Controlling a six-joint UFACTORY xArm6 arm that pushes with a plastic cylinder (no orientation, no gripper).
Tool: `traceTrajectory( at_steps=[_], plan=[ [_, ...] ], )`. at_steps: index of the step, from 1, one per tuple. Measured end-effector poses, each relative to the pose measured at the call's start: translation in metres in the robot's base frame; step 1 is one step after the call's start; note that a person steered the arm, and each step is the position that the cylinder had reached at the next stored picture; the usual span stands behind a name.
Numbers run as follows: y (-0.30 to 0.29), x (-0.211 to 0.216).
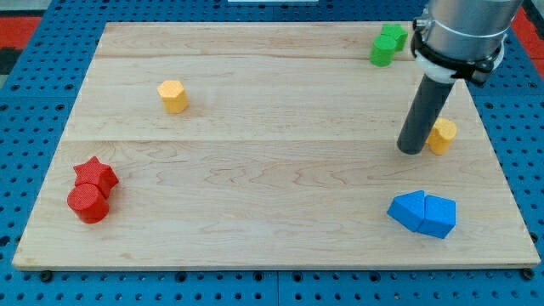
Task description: Push yellow hexagon into the yellow heart
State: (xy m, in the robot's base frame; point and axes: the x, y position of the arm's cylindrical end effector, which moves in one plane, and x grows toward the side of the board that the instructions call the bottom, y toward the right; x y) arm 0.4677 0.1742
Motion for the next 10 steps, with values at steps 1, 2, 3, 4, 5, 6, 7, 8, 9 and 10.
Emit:
traceTrajectory(
  at_steps=[1,2,3,4,5,6,7,8,9,10],
  plan=[
    [0.021,0.02],
    [0.077,0.017],
    [0.074,-0.01],
    [0.059,-0.02],
    [0.09,-0.029],
    [0.08,-0.112],
    [-0.062,-0.132],
    [-0.221,-0.13],
    [-0.356,-0.134],
    [-0.403,-0.131]
  ],
)
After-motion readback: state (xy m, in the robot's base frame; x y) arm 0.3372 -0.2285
